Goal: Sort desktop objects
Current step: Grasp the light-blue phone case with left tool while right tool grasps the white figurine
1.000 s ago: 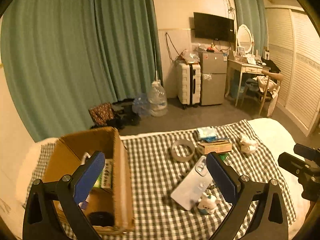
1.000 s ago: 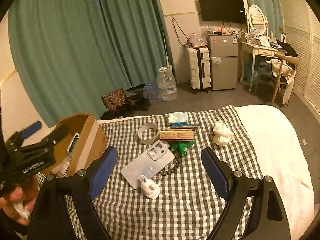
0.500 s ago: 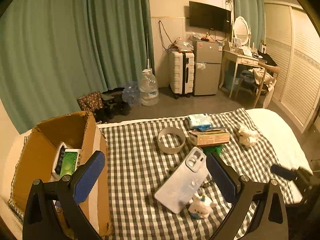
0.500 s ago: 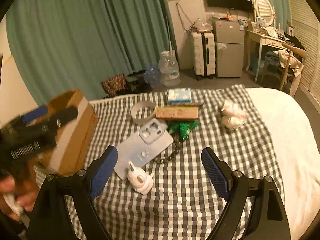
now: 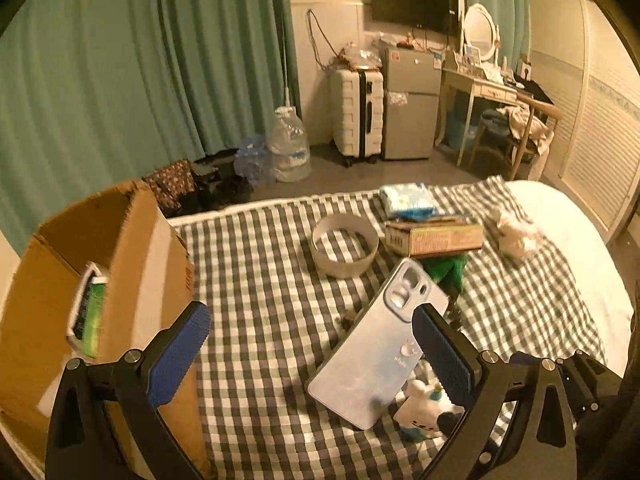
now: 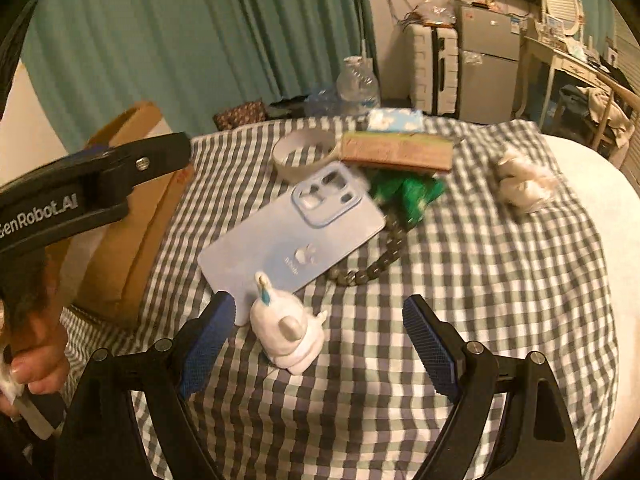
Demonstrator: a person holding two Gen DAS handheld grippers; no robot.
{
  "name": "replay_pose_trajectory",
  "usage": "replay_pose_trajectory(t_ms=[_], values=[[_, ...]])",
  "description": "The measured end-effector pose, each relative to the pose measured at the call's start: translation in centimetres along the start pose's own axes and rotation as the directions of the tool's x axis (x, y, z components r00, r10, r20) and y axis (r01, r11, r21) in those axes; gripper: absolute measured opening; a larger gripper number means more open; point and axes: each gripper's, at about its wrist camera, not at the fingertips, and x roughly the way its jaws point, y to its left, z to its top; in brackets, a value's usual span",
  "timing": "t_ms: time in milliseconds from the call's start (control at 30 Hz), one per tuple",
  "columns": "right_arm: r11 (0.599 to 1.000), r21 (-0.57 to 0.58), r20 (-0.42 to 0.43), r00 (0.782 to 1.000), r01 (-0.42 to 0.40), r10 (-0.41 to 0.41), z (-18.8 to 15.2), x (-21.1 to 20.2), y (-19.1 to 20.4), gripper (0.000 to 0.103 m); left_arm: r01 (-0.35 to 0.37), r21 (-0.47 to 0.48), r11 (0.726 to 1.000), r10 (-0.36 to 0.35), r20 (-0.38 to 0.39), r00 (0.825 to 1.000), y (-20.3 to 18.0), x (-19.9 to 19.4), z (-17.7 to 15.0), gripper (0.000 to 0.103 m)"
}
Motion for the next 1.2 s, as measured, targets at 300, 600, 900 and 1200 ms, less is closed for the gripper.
replay_pose_trajectory(t_ms=[300,600,900,1200], values=[[1.000,-0.010,-0.065,0.998,-0.011,0.011,-1.5,3.8,0.8,0.086,0.016,-0.003,1.000,-0.017,-0.065,0.998,0.6,2.8,-1.2,0.103],[1.000,0.007,-0.096,0.995,-0.029,0.029,-2.0,5.6,0.8,0.069,0.045,0.020,0.999,-0.043,-0.108,0.993,0.8,5.3,-2.5,0.103],[0.998,-0.047,-0.074,0.997,0.029,-0.033,-2.0,4.7,1.2,0.055,0.063,0.067,0.996,-0.053,-0.139,0.989,-0.4,6.4,-3.8,0.103],[0.989,0.086,-0.049,0.992,0.122,-0.118,-1.0,2.3,-4.0,0.055,0.108,0.128,0.986,-0.087,-0.157,0.984,-3.3,6.8,-5.9,0.072]])
